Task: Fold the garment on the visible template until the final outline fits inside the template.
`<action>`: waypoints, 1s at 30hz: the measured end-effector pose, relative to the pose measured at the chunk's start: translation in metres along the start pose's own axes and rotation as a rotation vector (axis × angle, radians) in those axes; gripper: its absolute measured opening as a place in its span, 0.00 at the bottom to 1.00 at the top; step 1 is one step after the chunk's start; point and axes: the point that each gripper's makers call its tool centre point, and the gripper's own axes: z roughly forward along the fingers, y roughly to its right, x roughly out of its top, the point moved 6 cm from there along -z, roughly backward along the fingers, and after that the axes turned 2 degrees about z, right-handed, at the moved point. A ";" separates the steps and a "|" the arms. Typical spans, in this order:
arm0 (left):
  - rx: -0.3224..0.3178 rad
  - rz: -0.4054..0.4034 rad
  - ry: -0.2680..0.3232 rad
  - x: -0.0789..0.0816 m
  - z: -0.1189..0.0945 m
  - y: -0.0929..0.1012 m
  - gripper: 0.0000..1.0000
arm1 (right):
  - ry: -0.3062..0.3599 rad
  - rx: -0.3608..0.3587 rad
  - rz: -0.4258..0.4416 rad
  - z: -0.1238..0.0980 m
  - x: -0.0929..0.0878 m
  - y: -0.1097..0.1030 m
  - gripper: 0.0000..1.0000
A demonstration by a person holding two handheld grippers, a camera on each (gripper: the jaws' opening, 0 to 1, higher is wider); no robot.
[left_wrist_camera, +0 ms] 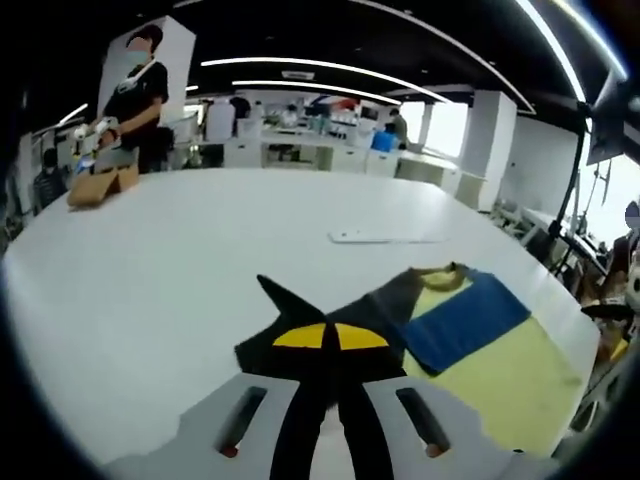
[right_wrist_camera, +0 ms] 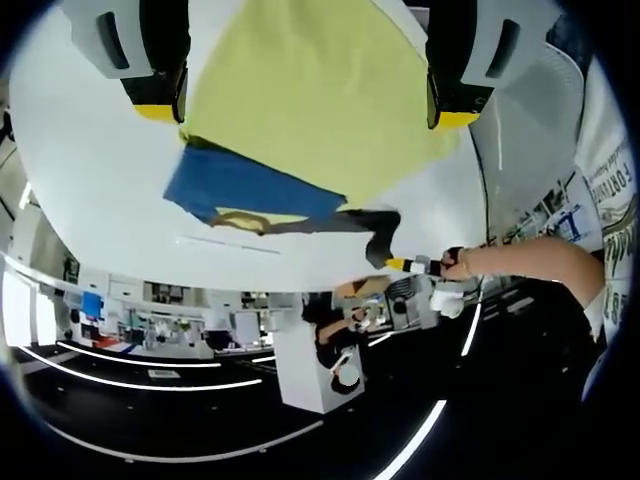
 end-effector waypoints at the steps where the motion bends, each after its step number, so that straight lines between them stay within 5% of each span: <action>1: -0.003 0.000 0.003 0.001 0.001 0.002 0.00 | -0.001 0.001 0.000 0.000 0.000 0.000 0.99; 30: -0.153 -0.004 0.061 0.028 0.037 0.080 0.00 | -0.017 -0.006 0.011 0.000 -0.006 0.005 0.99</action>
